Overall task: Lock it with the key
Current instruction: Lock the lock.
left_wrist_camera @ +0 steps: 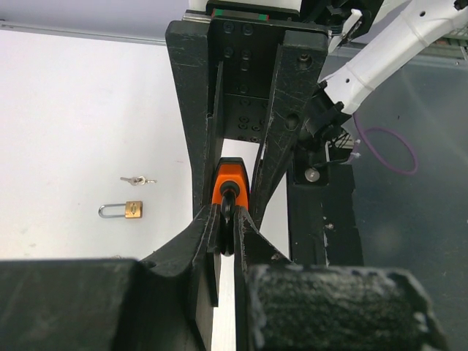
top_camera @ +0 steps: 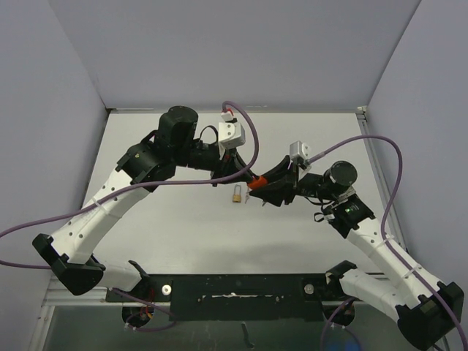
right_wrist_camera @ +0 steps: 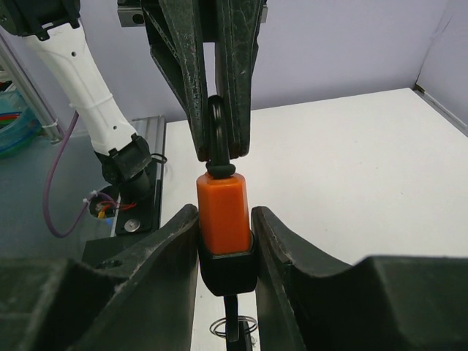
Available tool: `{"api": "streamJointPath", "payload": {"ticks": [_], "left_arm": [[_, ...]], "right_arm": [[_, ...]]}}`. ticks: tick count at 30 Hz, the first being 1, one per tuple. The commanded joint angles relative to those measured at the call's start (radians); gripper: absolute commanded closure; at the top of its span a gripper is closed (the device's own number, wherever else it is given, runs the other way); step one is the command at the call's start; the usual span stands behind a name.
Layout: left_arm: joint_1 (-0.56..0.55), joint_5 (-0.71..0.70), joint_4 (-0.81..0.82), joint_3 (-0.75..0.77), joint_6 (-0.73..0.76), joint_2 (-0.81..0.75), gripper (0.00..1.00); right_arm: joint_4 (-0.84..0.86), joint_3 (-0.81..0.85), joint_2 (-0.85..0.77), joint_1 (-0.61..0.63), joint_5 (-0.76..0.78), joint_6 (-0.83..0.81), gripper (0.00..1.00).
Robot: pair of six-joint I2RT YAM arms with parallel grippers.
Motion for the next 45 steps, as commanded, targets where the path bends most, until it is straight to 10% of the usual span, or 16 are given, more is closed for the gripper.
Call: {"api": "streamJointPath", "payload": {"ticks": [1,45], "left_arm": [[-0.045,0.034,-0.025,-0.009,-0.013,0.04,1.0],[-0.1,0.204,0.134,-0.279,-0.123,0.093,1.0]], "right_arm": [[0.121,0.134,-0.015,0.01,0.138,-0.021,1.0],[0.356,0.425,0.112,-0.043,0.214,0.2,1.0]]}}
